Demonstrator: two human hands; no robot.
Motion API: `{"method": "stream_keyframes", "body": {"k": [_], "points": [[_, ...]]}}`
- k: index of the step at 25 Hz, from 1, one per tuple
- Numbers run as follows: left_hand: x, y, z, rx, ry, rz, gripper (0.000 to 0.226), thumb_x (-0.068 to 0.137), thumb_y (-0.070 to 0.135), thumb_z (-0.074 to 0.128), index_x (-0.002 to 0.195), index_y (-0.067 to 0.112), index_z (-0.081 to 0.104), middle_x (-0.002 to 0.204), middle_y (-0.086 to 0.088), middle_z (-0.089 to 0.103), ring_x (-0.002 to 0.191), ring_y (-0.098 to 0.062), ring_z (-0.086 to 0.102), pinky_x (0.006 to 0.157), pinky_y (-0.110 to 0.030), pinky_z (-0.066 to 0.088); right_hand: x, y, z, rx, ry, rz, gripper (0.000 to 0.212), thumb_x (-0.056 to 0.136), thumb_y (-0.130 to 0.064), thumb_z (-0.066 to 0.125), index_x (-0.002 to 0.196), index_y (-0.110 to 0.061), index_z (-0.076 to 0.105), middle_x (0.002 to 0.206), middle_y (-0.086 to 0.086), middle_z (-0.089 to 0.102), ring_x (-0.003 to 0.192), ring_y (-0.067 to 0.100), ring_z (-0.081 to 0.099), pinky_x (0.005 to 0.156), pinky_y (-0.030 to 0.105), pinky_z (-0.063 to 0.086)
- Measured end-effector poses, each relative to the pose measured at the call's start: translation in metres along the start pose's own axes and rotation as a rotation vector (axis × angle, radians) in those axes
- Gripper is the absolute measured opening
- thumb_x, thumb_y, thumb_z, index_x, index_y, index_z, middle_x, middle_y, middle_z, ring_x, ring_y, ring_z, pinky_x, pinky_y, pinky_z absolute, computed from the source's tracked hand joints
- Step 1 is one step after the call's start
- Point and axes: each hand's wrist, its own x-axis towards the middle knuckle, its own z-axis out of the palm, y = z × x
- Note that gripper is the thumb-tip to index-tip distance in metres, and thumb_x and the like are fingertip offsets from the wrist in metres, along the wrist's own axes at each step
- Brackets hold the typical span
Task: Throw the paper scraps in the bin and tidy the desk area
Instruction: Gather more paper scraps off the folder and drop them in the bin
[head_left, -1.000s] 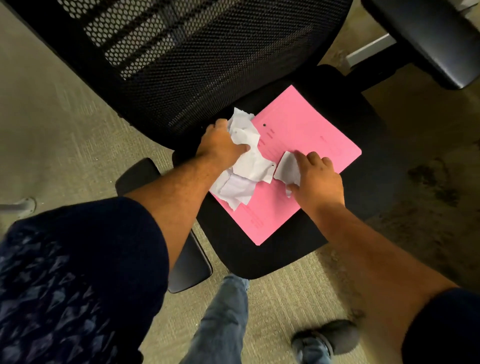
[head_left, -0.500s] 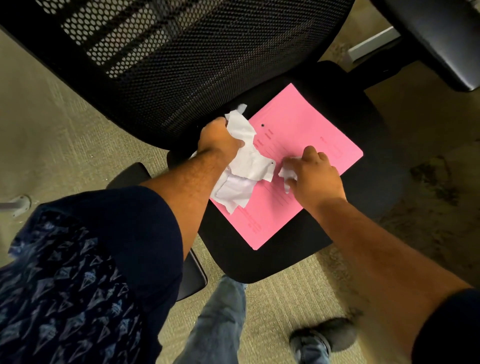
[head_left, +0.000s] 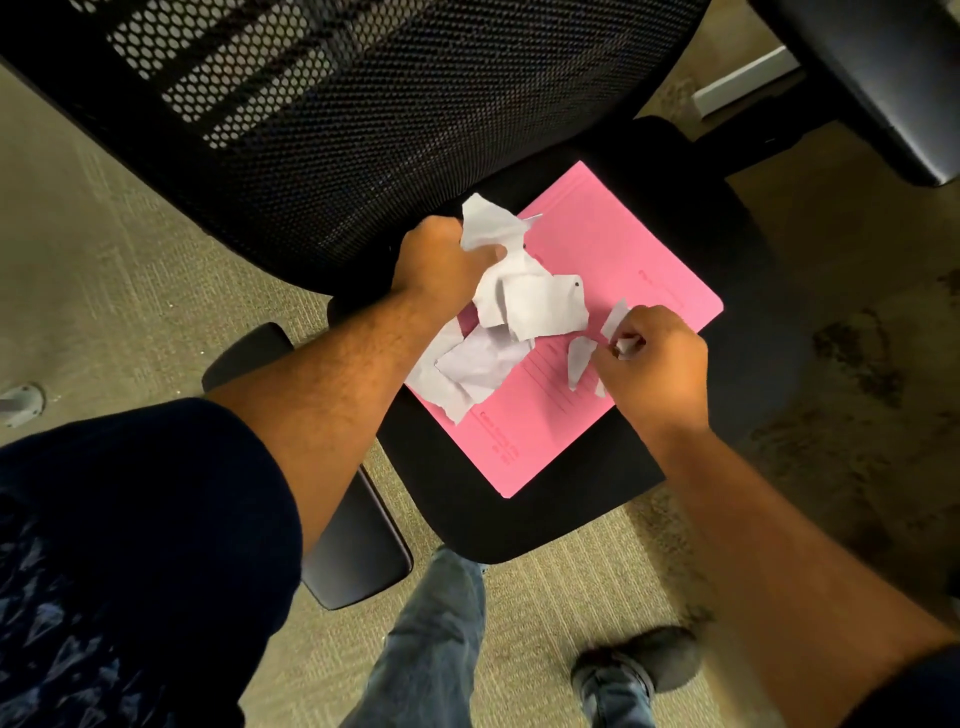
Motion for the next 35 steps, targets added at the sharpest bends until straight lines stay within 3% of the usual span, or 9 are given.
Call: {"method": "stream_keyframes", "body": {"k": [4, 8, 13, 17, 19, 22, 24, 29, 35], "points": [[0.001, 0.004, -0.006, -0.079, 0.018, 0.018, 0.037, 0.086, 0.035, 0.083, 0.106, 0.005, 0.076, 0.101, -0.002, 0.078, 0.092, -0.018, 0.073, 0.079, -0.032, 0.060, -0.020, -0.018, -0.004, 0.234, 0.087, 0.072, 0.022, 0.078, -0.018, 0.080, 0.071, -0.023, 0.060, 0.074, -0.014, 0.061, 0.071, -0.001, 0.061, 0.061, 0.002, 0.041], [0.003, 0.010, -0.011, -0.170, 0.037, 0.021, 0.034, 0.084, 0.030, 0.084, 0.108, 0.007, 0.076, 0.100, 0.001, 0.077, 0.092, -0.014, 0.074, 0.082, -0.032, 0.062, -0.043, -0.044, 0.007, 0.344, 0.020, -0.077, 0.025, 0.079, -0.007, 0.078, 0.074, -0.021, 0.058, 0.076, -0.009, 0.060, 0.070, 0.009, 0.058, 0.064, 0.017, 0.044], [0.001, 0.019, -0.017, -0.170, 0.032, 0.067, 0.037, 0.084, 0.027, 0.085, 0.114, 0.007, 0.075, 0.108, 0.001, 0.078, 0.097, -0.014, 0.074, 0.087, -0.032, 0.062, -0.052, -0.068, 0.018, 0.474, -0.253, -0.160, 0.046, 0.088, -0.003, 0.071, 0.126, -0.026, 0.057, 0.114, -0.005, 0.070, 0.106, 0.016, 0.070, 0.079, 0.028, 0.062], [0.000, 0.022, -0.026, -0.155, 0.059, 0.117, 0.039, 0.085, 0.027, 0.085, 0.117, 0.008, 0.075, 0.113, 0.000, 0.078, 0.103, -0.015, 0.074, 0.089, -0.030, 0.061, -0.028, -0.065, 0.018, 0.237, -0.168, -0.181, 0.036, 0.089, 0.004, 0.070, 0.122, -0.011, 0.072, 0.130, 0.007, 0.067, 0.115, 0.030, 0.068, 0.095, 0.048, 0.062], [-0.002, 0.024, -0.029, -0.150, 0.070, 0.130, 0.037, 0.084, 0.027, 0.084, 0.116, 0.008, 0.076, 0.113, 0.000, 0.079, 0.102, -0.015, 0.074, 0.089, -0.029, 0.060, -0.013, -0.059, 0.020, 0.131, -0.198, -0.144, 0.031, 0.091, 0.005, 0.072, 0.118, -0.008, 0.075, 0.149, 0.007, 0.053, 0.126, 0.035, 0.063, 0.103, 0.046, 0.059], [-0.003, 0.023, -0.031, -0.150, 0.076, 0.136, 0.038, 0.085, 0.026, 0.084, 0.116, 0.007, 0.075, 0.113, 0.000, 0.078, 0.103, -0.015, 0.073, 0.090, -0.031, 0.060, 0.008, -0.054, 0.024, 0.137, -0.342, 0.049, 0.050, 0.096, -0.007, 0.074, 0.143, -0.022, 0.064, 0.167, -0.004, 0.034, 0.142, 0.036, 0.051, 0.100, 0.030, 0.059], [-0.005, 0.022, -0.031, -0.161, 0.092, 0.134, 0.038, 0.085, 0.026, 0.084, 0.117, 0.008, 0.075, 0.113, 0.001, 0.078, 0.103, -0.013, 0.073, 0.089, -0.026, 0.059, 0.014, -0.050, 0.029, -0.048, -0.377, -0.023, 0.042, 0.096, -0.009, 0.074, 0.136, -0.022, 0.071, 0.171, -0.004, 0.032, 0.145, 0.036, 0.049, 0.109, 0.040, 0.054], [-0.012, 0.020, -0.036, -0.227, 0.196, 0.133, 0.036, 0.084, 0.026, 0.084, 0.115, 0.010, 0.075, 0.109, 0.006, 0.077, 0.100, -0.010, 0.073, 0.090, -0.026, 0.059, 0.009, -0.043, 0.037, -0.138, -0.295, -0.166, 0.043, 0.098, -0.004, 0.069, 0.139, -0.016, 0.069, 0.153, 0.004, 0.058, 0.133, 0.034, 0.061, 0.110, 0.046, 0.053], [-0.013, 0.018, -0.043, -0.291, 0.220, 0.126, 0.033, 0.084, 0.023, 0.084, 0.114, 0.012, 0.076, 0.109, 0.005, 0.079, 0.099, -0.008, 0.074, 0.090, -0.029, 0.061, -0.004, -0.039, 0.038, -0.107, -0.170, -0.212, 0.021, 0.095, 0.004, 0.064, 0.111, -0.008, 0.070, 0.109, 0.012, 0.072, 0.096, 0.037, 0.067, 0.075, 0.037, 0.053]]}}
